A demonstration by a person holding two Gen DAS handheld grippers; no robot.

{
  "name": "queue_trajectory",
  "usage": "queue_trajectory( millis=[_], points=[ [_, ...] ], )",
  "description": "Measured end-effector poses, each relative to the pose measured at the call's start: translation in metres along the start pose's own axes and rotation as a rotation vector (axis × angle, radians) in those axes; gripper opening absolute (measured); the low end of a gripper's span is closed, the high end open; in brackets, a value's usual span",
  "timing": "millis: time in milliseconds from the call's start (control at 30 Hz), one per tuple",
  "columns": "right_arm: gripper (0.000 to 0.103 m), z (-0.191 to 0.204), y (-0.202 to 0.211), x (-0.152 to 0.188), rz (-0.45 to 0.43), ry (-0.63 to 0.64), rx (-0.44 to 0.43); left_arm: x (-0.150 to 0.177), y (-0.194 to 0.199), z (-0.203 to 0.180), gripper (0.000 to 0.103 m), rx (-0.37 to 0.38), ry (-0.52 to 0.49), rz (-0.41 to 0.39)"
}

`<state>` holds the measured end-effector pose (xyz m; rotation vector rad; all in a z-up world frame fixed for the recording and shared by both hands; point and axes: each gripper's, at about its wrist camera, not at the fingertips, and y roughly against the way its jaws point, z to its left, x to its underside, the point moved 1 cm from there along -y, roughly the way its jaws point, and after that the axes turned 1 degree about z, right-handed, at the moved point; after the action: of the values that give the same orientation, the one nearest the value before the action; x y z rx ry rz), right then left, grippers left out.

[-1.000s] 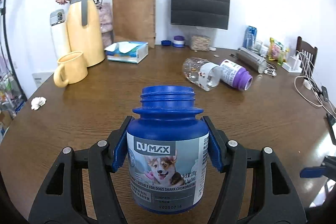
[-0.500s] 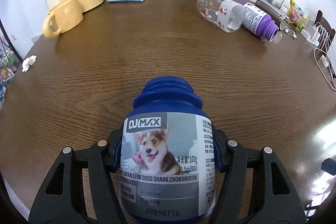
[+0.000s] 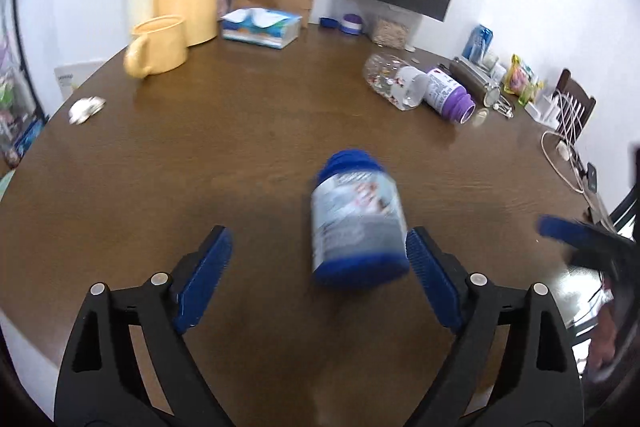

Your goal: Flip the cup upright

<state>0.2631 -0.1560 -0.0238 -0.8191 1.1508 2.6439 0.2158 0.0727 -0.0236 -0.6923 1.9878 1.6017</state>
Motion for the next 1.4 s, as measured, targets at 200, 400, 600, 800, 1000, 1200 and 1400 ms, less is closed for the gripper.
queue_trajectory(
  millis=[200,400,600,800,1000,1200,1400],
  points=[
    [0.080,0.013,-0.096,-0.047,0.229,-0.030,0.048,0.021,0.025,0.031,0.086,-0.048,0.066,-0.019],
    [0.072,-0.003,-0.142,-0.055,0.321,-0.167,0.029,0.036,0.031,0.056,0.087,-0.072,0.132,-0.013],
    [0.071,-0.003,-0.138,-0.050,0.307,-0.163,0.017,0.037,0.030,0.060,0.086,-0.050,0.130,-0.018],
    [0.071,0.034,-0.089,-0.049,0.035,0.152,0.203,0.033,0.023,0.053,0.086,-0.030,0.111,-0.012],
    [0.071,0.062,-0.058,0.008,-0.273,0.482,0.410,0.027,0.013,0.048,0.086,-0.028,0.103,-0.003],
    [0.068,0.038,-0.065,0.041,-0.210,0.366,0.399,0.025,0.007,0.040,0.086,-0.024,0.083,0.006],
    [0.068,0.029,-0.068,0.054,-0.144,0.347,0.401,0.024,0.004,0.039,0.086,-0.023,0.076,0.013]
  ],
)
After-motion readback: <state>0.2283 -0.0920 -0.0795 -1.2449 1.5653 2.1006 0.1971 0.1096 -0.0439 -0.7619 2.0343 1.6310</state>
